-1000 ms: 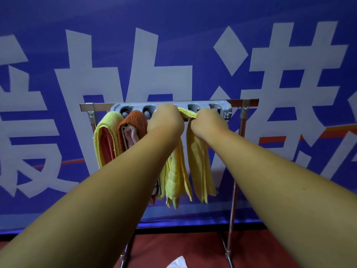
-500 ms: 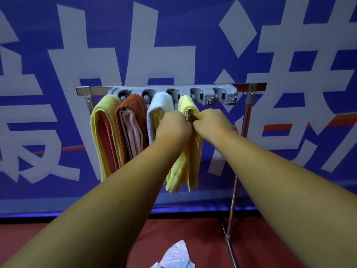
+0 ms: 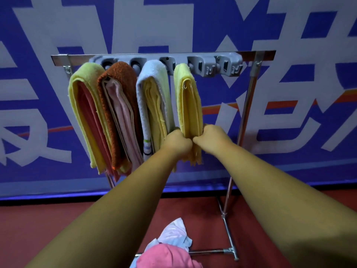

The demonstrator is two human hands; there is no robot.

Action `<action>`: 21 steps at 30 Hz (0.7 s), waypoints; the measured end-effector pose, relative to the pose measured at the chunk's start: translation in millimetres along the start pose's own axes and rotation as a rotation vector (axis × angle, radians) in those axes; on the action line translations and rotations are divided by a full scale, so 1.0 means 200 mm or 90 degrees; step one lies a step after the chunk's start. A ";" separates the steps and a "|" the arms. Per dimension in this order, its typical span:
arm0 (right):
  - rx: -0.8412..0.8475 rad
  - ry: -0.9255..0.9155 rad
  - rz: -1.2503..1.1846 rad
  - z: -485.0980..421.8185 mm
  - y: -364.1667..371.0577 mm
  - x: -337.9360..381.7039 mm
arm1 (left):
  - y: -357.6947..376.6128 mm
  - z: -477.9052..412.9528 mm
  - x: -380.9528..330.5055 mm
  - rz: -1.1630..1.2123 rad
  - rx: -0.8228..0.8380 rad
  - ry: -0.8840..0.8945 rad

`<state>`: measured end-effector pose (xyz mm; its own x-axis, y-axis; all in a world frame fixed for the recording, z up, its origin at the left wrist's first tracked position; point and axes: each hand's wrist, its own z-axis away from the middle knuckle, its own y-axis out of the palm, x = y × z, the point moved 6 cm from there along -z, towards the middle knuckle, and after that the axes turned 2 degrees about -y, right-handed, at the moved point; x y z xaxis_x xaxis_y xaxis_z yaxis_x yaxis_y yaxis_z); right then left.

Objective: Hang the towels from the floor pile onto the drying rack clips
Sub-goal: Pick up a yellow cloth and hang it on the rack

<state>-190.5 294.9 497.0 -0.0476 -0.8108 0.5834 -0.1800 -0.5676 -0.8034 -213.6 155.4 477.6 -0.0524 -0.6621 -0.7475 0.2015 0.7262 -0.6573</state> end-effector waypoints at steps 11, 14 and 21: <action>0.158 0.048 0.061 0.07 0.48 -0.33 | 0.29 -0.08 0.44 -0.088 0.047 -0.032; 0.184 0.091 0.071 0.13 0.60 -0.44 | 0.36 -0.05 0.57 -0.111 0.076 -0.062; 0.277 0.244 -0.088 0.30 0.97 -0.66 | 0.59 0.06 0.91 -0.042 0.190 -0.175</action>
<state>-160.8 282.6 257.5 -0.4186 -0.6619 0.6218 0.2057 -0.7360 -0.6450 -187.5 118.3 263.9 0.1808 -0.7600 -0.6242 0.4842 0.6212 -0.6161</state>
